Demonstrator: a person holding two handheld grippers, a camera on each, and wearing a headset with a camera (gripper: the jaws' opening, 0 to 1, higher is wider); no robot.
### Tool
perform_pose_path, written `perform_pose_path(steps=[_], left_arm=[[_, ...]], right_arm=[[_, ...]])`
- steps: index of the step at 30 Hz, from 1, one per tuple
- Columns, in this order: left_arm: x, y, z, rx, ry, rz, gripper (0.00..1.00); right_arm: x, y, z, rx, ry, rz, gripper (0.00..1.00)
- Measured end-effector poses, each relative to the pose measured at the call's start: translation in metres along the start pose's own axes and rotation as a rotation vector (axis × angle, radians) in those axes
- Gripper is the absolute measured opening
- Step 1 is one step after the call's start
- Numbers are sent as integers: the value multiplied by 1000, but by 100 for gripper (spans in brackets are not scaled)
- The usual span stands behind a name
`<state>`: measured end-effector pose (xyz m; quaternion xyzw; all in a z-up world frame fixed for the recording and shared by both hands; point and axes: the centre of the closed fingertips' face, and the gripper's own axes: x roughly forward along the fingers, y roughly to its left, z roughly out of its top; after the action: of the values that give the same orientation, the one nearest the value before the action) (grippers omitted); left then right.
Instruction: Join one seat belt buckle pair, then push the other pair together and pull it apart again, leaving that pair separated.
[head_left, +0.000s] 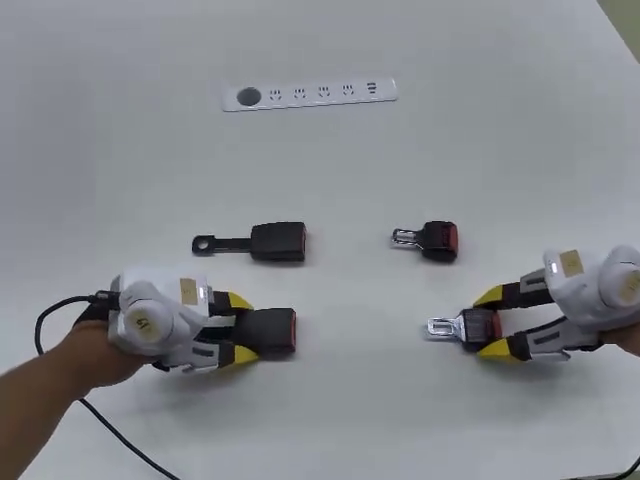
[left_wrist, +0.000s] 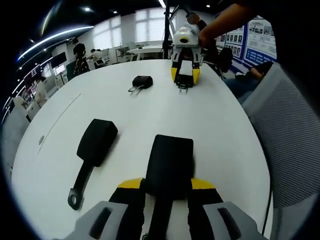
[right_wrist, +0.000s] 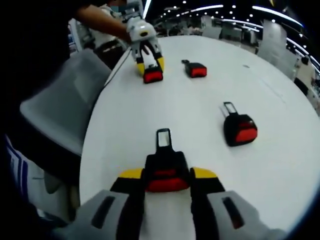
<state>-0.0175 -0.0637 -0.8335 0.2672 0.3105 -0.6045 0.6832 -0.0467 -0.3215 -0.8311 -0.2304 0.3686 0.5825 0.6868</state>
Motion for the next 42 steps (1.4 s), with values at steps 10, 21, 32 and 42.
perform_pose_path(steps=[10, 21, 32, 42], left_arm=[[3, 0, -3, 0, 7, -6, 33], [4, -3, -2, 15, 31, -20, 33], [4, -6, 1, 29, 54, -34, 33], [4, -6, 1, 36, 60, -41, 33]], right_arm=[[2, -1, 2, 2, -45, 8, 34], [2, 0, 4, -1, -111, 21, 34], [10, 3, 16, 7, -165, 25, 34], [22, 6, 32, 5, -196, 31, 35]])
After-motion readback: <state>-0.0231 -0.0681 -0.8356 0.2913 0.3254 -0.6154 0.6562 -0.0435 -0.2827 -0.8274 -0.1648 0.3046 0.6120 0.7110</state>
